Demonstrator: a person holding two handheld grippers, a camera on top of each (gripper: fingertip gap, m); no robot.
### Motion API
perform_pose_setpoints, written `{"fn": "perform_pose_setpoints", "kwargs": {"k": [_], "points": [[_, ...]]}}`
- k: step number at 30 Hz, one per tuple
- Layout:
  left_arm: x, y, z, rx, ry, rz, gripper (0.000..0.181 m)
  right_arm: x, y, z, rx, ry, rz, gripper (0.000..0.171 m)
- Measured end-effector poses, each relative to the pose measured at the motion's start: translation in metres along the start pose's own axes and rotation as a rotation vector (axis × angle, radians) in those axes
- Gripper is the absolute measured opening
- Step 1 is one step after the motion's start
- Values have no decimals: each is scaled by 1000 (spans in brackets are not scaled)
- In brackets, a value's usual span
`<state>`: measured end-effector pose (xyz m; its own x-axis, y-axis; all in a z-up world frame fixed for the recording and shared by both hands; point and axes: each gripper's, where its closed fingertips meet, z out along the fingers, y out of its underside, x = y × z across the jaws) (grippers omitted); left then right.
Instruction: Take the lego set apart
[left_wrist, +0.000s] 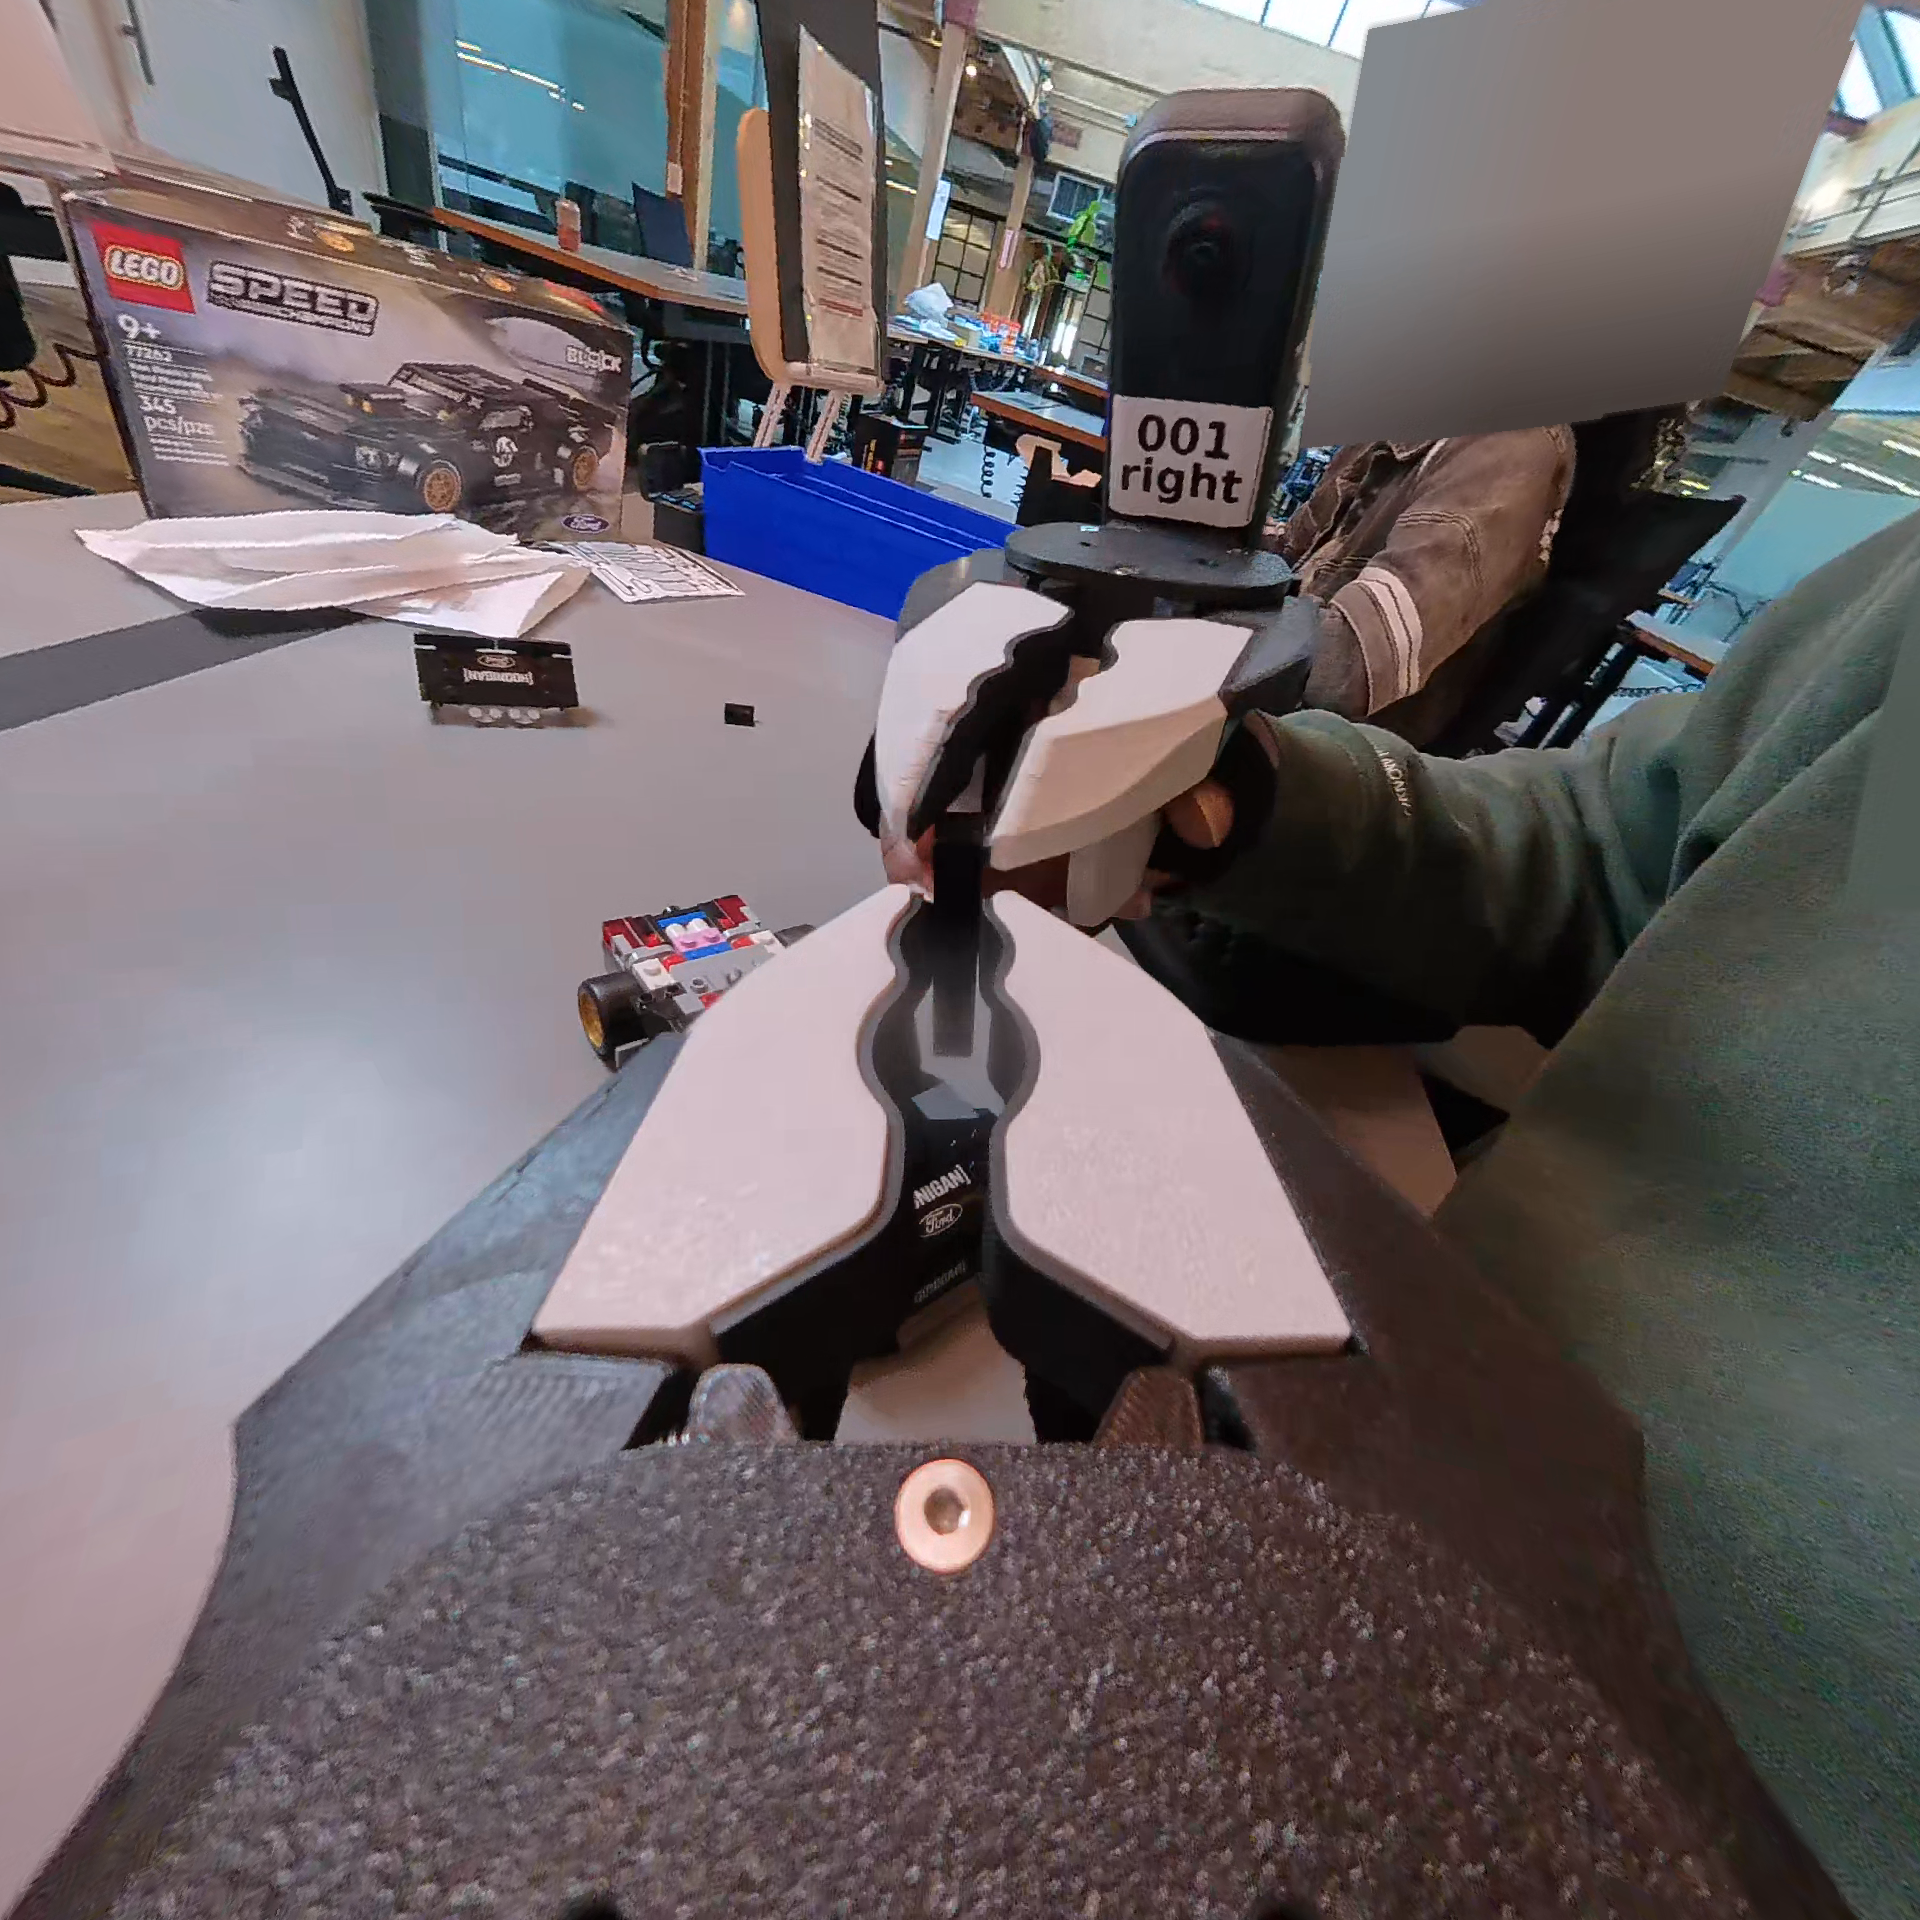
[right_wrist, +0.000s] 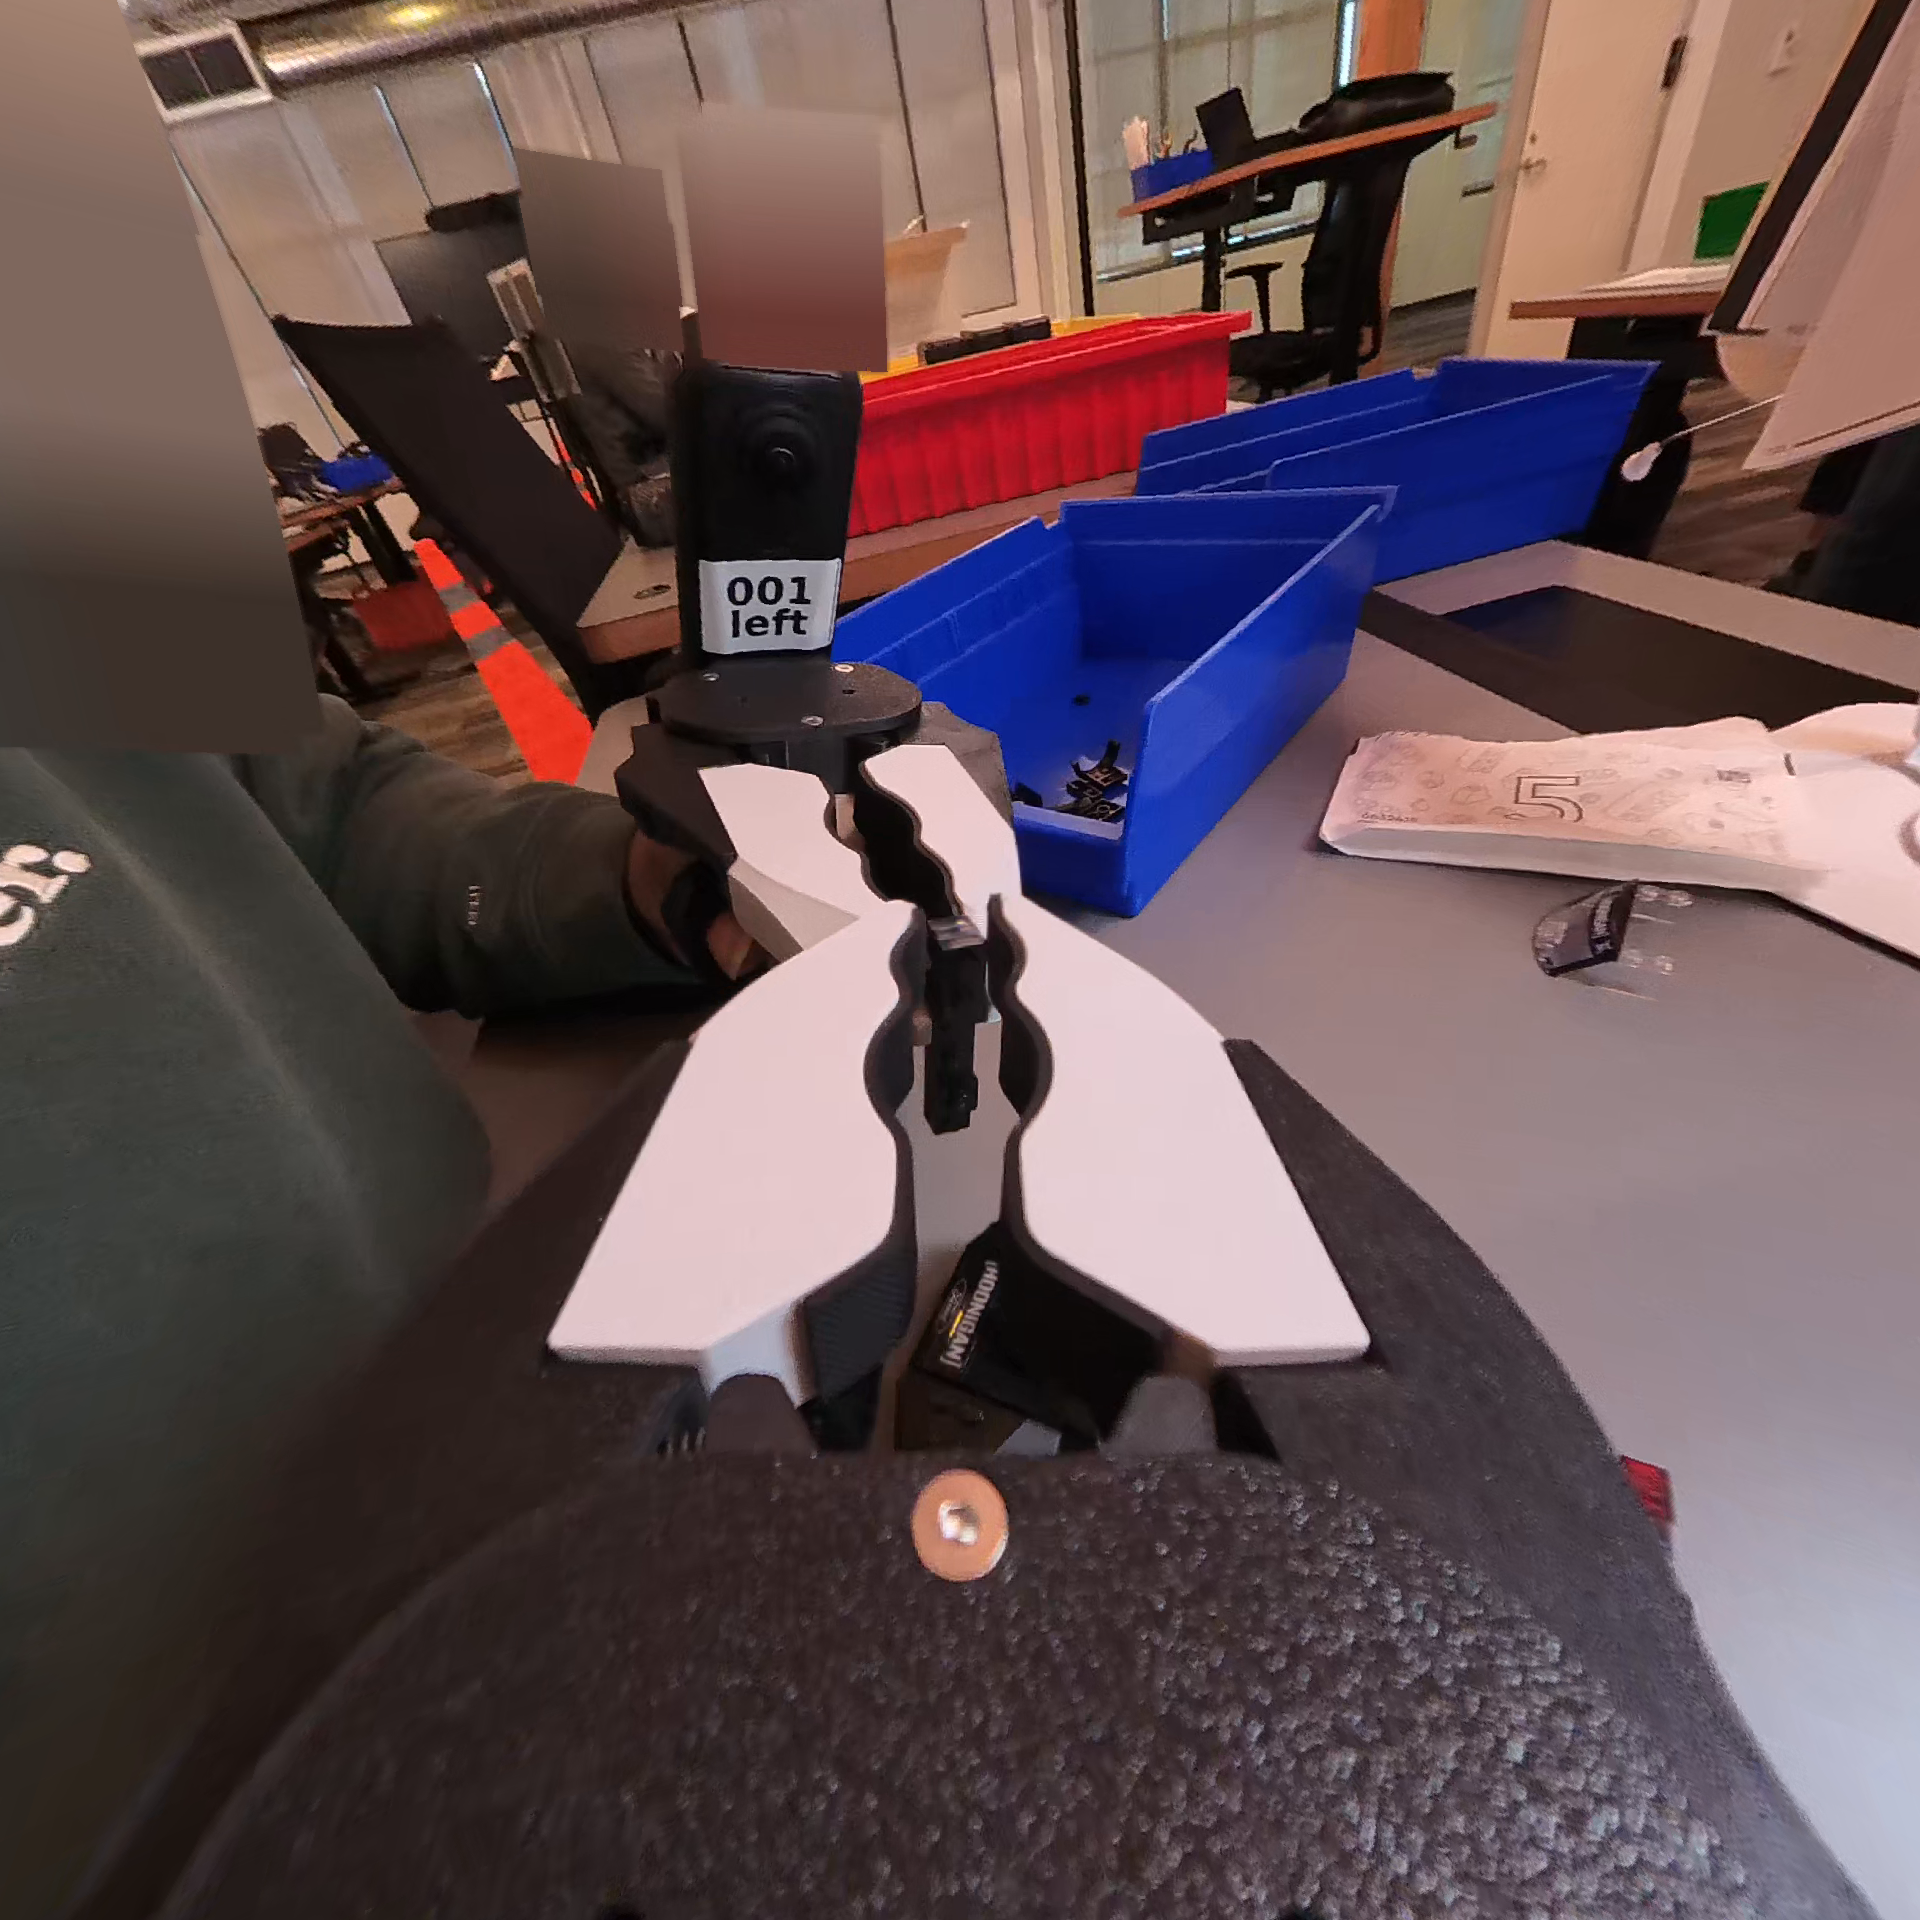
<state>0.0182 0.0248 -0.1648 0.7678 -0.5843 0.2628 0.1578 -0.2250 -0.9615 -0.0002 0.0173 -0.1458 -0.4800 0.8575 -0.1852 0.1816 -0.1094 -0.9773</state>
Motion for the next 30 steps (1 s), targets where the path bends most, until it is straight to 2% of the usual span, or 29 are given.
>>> {"fn": "perform_pose_setpoints", "kwargs": {"k": [16,19,21,23,28,30], "points": [[6,-3,-1,30,40,11,8,-6,2,-3,40,-64,42,11],[5,-1,1,29,38,11,22,-8,3,-1,65,-76,68,11],[8,2,2,13,39,45,9,-9,4,1,75,-81,80,11],[8,2,1,-1,39,52,9,-9,4,0,80,-90,88,11],[3,-5,-4,32,82,-59,9,-3,2,-4,99,-132,204,11],[-4,-5,-10,39,87,-120,10,11,-7,-14,180,-126,303,11]]}}
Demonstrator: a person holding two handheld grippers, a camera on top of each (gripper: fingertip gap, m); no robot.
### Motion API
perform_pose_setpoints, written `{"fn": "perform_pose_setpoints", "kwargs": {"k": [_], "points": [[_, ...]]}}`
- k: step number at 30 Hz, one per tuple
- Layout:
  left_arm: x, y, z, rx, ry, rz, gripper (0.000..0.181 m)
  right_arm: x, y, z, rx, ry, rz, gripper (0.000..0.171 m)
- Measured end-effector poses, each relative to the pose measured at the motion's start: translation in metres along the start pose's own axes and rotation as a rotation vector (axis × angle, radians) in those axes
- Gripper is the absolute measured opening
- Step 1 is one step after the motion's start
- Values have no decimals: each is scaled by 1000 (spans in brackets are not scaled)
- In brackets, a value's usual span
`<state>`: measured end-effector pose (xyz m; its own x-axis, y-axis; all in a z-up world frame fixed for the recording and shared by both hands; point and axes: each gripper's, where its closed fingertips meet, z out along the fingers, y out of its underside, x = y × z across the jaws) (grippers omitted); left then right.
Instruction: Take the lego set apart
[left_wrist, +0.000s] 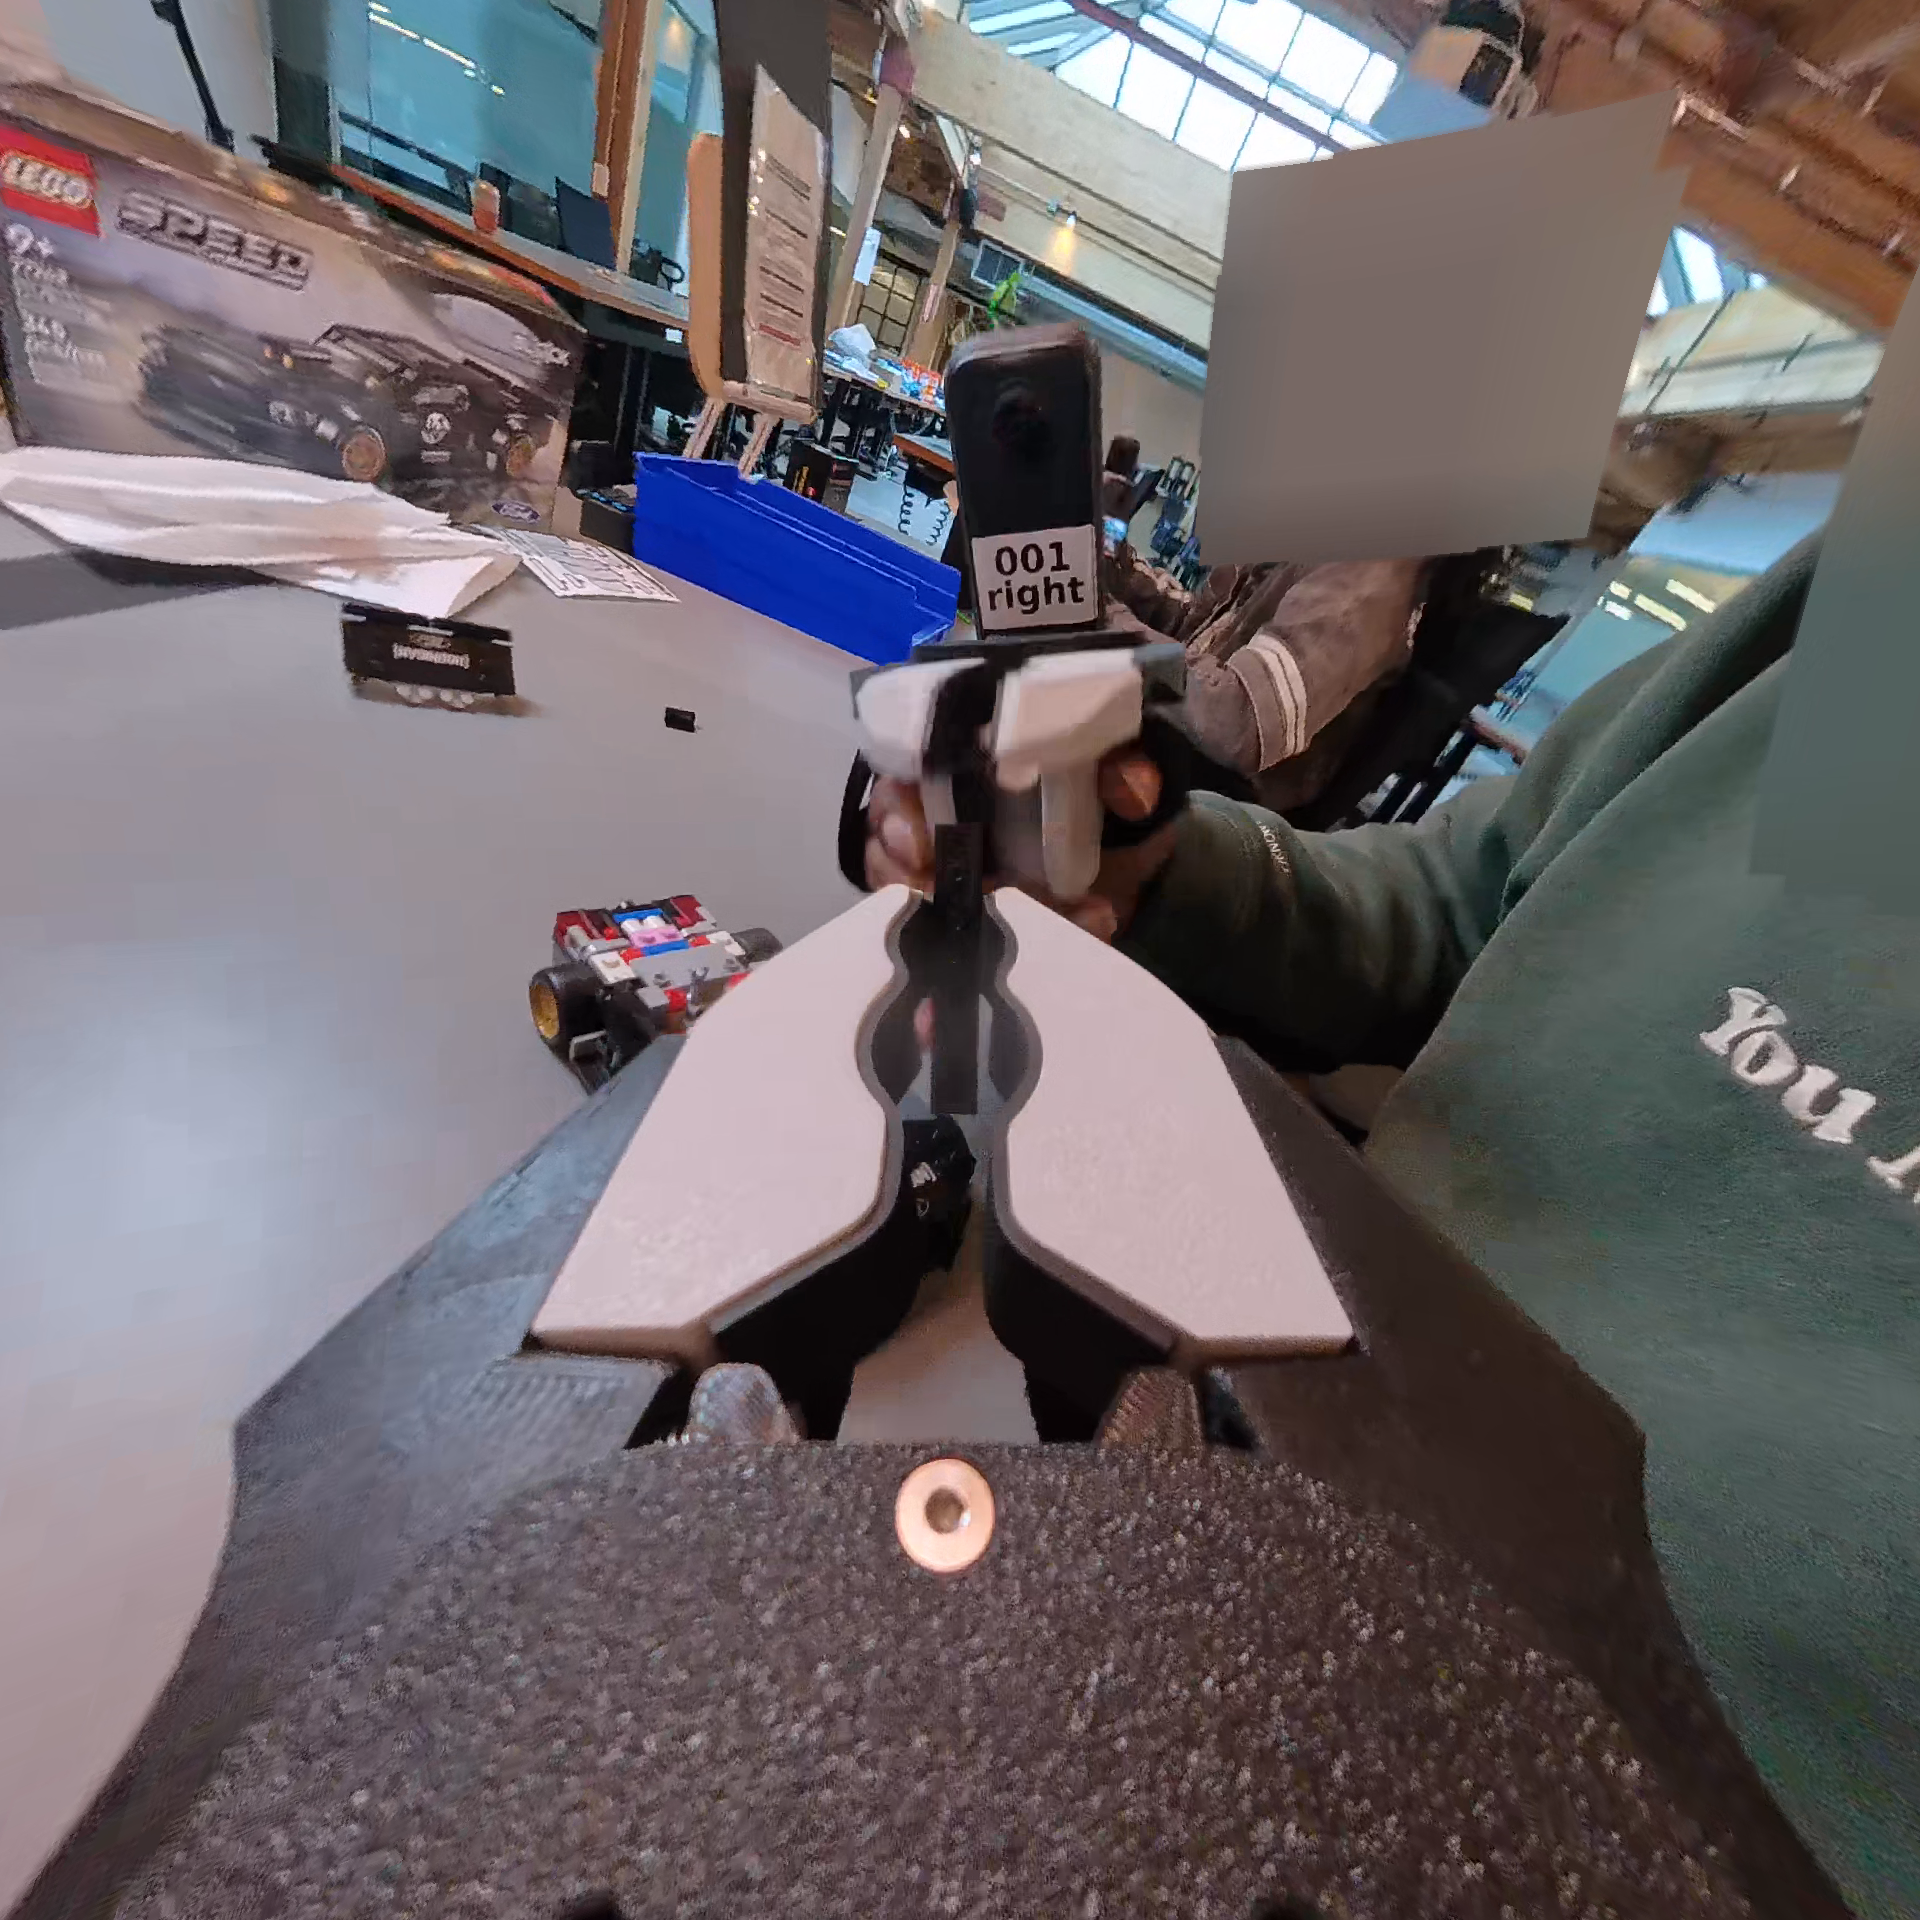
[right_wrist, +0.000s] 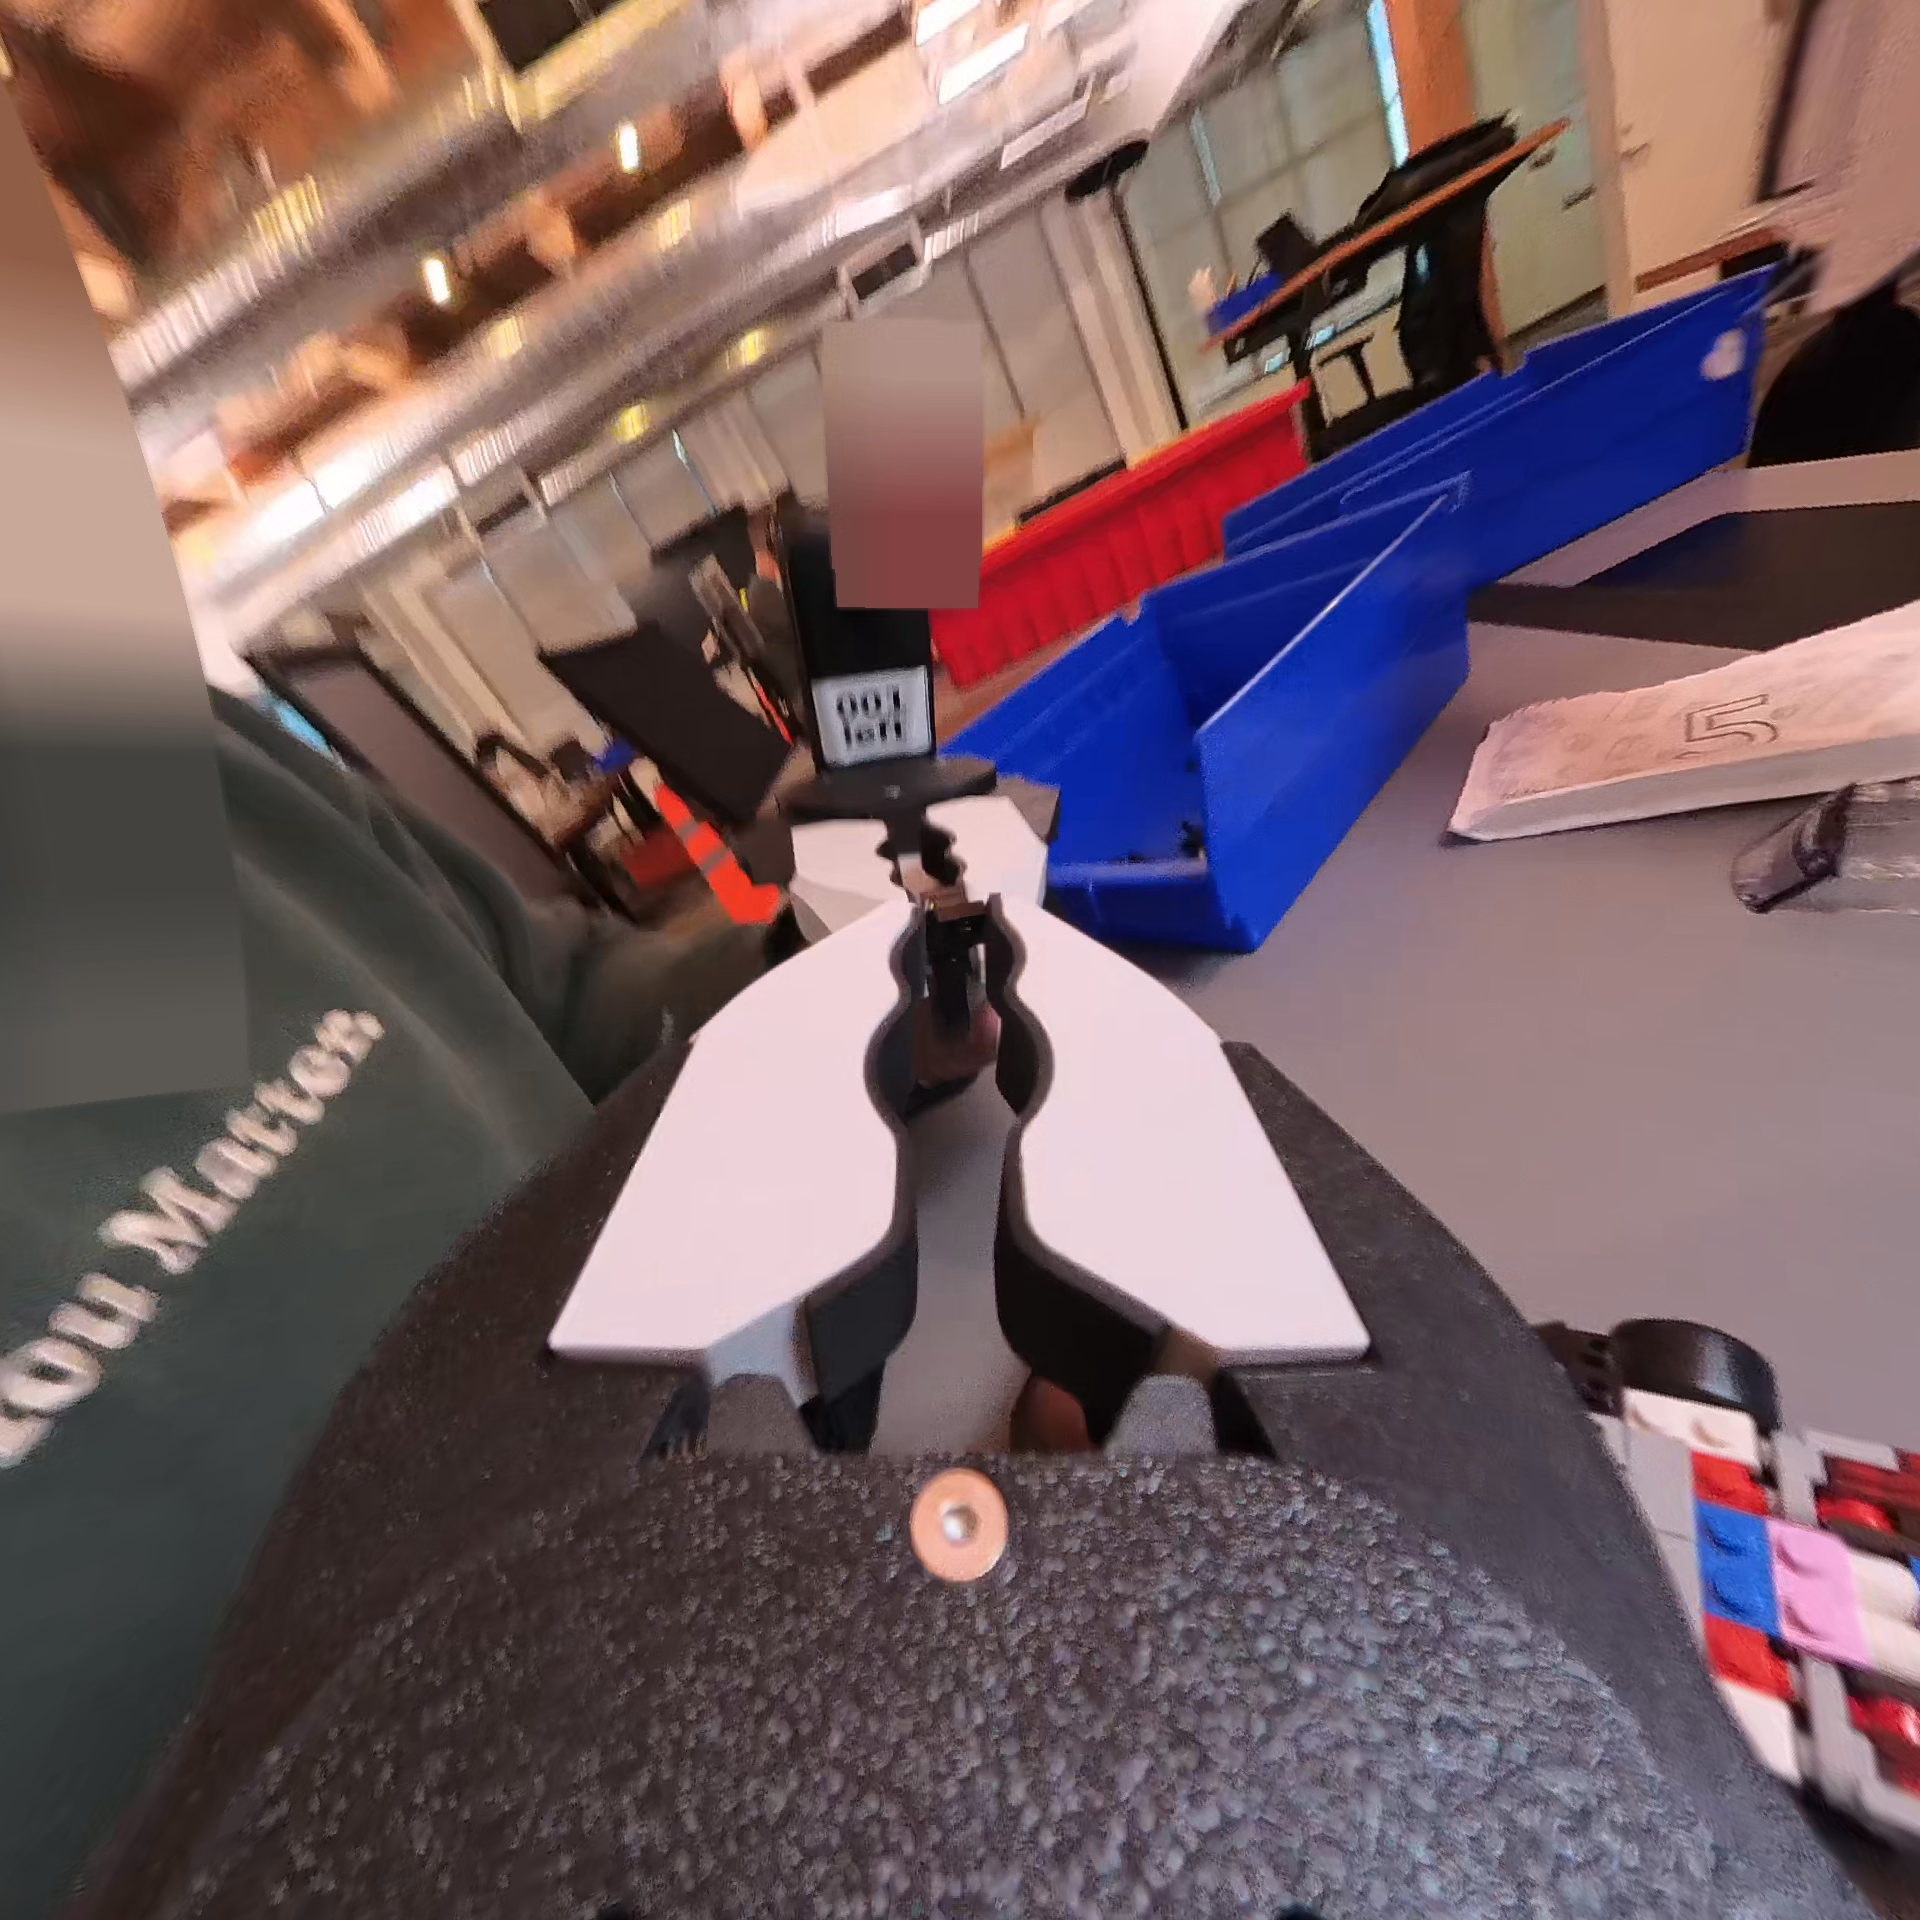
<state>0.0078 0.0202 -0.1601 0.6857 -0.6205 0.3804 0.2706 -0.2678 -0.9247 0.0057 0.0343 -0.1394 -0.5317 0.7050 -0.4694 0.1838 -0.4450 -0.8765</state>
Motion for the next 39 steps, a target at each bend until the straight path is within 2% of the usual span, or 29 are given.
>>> {"fn": "perform_pose_setpoints", "kwargs": {"k": [4,8,13,19,24,28,31,34,39], "points": [[-18,-14,-22,59,-20,-81,9,19,-37,-38,193,28,120,11],[-20,-13,-22,53,-26,-68,9,18,-58,-53,357,-74,254,10],[-16,-7,-16,30,-9,-73,9,14,-66,-53,414,-144,317,11],[-20,-1,-15,8,-41,-62,9,19,-62,-46,408,-114,346,11],[-25,9,-13,-51,-90,-10,9,24,-45,-35,284,-6,243,11],[-30,20,-11,-136,-152,72,8,23,-20,-23,78,127,26,11],[-41,42,-11,-283,-229,137,8,20,-5,-17,-41,196,-139,11],[-55,67,-14,-450,-316,203,8,19,3,-13,-94,237,-227,11],[-59,75,-17,-509,-346,221,8,18,13,-10,-130,241,-241,11]]}}
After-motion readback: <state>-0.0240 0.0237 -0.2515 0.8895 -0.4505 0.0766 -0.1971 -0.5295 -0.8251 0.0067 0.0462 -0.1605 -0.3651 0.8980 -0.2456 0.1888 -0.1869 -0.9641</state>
